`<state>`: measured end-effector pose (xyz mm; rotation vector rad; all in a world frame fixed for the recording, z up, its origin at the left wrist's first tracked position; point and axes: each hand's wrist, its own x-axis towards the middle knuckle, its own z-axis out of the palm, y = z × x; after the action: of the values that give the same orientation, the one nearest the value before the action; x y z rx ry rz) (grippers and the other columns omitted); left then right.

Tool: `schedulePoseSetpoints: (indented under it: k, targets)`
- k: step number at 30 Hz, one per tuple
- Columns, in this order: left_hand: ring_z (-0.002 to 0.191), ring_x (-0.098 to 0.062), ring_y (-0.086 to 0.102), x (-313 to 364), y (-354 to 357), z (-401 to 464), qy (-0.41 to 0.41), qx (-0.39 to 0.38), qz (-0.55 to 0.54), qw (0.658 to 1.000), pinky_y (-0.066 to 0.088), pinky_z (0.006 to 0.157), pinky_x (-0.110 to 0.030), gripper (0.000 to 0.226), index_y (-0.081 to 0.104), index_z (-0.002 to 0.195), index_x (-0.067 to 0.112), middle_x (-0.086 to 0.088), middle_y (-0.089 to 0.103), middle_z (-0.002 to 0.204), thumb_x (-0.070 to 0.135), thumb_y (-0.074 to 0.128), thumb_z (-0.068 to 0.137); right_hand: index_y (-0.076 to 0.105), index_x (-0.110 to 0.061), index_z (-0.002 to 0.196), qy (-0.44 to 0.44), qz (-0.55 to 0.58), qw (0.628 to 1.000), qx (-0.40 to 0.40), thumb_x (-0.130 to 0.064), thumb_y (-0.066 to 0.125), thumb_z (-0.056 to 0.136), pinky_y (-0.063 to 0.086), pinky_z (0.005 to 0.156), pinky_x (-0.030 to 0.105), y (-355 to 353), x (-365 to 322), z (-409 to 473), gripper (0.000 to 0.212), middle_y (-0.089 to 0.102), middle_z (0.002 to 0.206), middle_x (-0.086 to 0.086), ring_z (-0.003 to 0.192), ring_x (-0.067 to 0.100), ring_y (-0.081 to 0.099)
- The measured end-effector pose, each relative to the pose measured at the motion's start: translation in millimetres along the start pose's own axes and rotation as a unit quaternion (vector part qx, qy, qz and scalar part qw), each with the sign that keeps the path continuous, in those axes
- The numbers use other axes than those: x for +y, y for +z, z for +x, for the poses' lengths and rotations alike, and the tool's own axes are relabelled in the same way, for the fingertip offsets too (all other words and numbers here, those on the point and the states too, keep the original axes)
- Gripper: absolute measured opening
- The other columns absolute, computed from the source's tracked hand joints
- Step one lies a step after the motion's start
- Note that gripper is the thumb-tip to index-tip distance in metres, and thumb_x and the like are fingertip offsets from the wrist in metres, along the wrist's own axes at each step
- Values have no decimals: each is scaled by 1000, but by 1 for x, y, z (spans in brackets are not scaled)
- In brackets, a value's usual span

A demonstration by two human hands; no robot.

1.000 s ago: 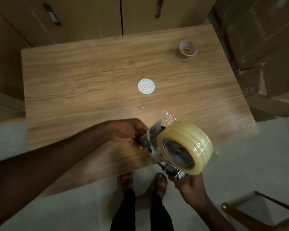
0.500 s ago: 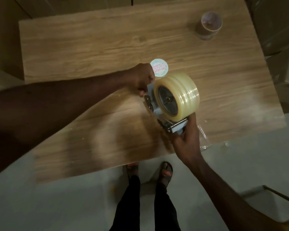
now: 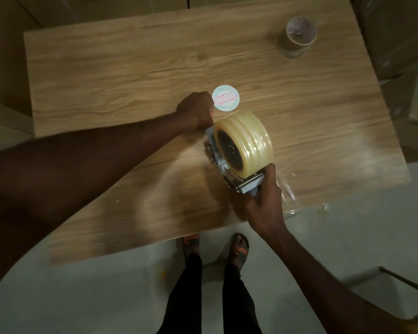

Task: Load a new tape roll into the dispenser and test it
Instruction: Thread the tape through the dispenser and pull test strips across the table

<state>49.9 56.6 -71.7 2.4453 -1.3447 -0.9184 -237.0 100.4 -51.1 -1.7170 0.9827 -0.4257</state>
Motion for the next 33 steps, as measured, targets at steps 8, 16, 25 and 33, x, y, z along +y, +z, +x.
schedulePoseSetpoints:
  k: [8,16,25,33]
  targets:
    - [85,-24,67,5,4,-6,-56,10,-40,998,54,72,-35,35,53,63,24,3,66,77,31,87,57,47,-8,132,3,4,1000,15,-13,66,84,58,67,43,-6,2,-22,52,69,97,-10,81,11,68]
    - [81,-20,64,9,5,-16,-80,34,-57,995,42,66,-29,53,55,64,22,5,61,72,47,97,44,44,-38,132,19,-1,999,27,12,75,85,55,52,47,-34,33,-90,75,68,75,10,60,25,67]
    - [101,-27,66,22,28,-37,-114,125,-47,984,52,79,-37,51,67,91,11,-8,72,105,39,93,57,48,-17,124,30,9,999,12,11,78,85,43,49,13,-68,79,-151,56,67,71,-10,51,5,60]
    - [104,-29,69,29,28,-37,-127,120,-20,984,53,83,-36,57,69,99,9,-11,74,109,40,94,57,52,-5,122,27,24,999,7,-8,72,80,44,46,17,-91,112,-191,47,68,75,-9,52,12,62]
